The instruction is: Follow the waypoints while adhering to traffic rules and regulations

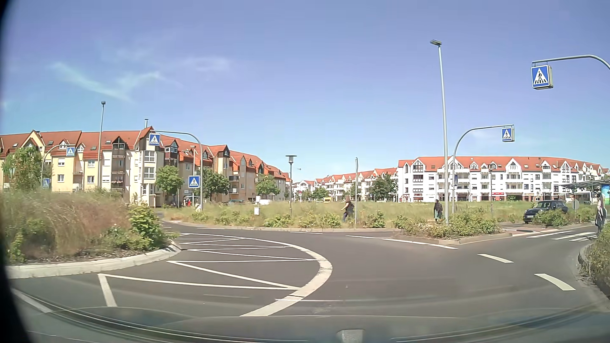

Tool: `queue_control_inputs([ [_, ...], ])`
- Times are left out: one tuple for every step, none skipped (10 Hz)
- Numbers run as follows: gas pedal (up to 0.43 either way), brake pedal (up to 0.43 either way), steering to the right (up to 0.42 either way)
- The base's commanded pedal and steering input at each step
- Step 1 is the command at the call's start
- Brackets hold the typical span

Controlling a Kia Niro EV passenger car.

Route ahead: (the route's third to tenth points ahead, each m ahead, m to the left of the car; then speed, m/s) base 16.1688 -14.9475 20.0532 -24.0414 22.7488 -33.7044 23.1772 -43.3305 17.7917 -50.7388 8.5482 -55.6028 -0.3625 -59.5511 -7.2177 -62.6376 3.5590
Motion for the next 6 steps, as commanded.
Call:
queue_control_inputs([
  [0.0, 0.03, 0.268],
  [0.0, 0.03, 0.268],
  [0.0, 0.03, 0.268],
  [0.0, 0.03, 0.268],
  [0.0, 0.03, 0.268],
  [0.0, 0.03, 0.268],
])
